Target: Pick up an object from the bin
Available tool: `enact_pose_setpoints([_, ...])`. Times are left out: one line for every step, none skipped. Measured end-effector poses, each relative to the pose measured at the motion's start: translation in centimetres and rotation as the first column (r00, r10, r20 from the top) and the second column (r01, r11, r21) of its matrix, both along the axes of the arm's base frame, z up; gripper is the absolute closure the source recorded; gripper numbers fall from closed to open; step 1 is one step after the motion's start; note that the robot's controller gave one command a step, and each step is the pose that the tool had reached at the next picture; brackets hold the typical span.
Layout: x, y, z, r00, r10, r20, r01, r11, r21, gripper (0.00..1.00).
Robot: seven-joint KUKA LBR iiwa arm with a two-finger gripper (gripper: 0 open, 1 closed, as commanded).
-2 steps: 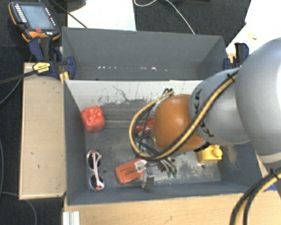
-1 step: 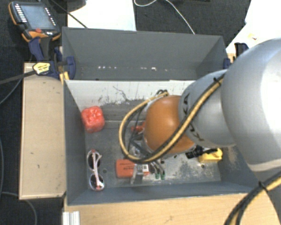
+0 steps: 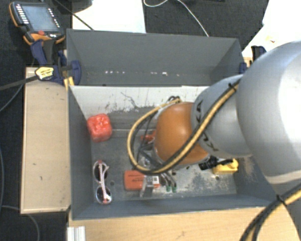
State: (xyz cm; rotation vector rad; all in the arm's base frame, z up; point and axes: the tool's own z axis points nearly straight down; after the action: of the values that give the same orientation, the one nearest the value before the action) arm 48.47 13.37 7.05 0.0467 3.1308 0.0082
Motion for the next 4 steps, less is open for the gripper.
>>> enact_pose_setpoints([0.00,0.00,0.00,1.000,-0.004,0.000,0.004,1.000,0.000,1.00])
enact_pose_setpoints([0.00,0.01,0.00,1.000,-0.008,0.000,0.008,1.000,0.000,1.00])
enact_pose_setpoints([0.01,0.00,0.01,1.000,-0.011,0.000,0.011,1.000,0.000,1.00])
enact_pose_setpoints([0.01,0.00,0.01,1.000,-0.014,0.000,0.014,1.000,0.000,1.00])
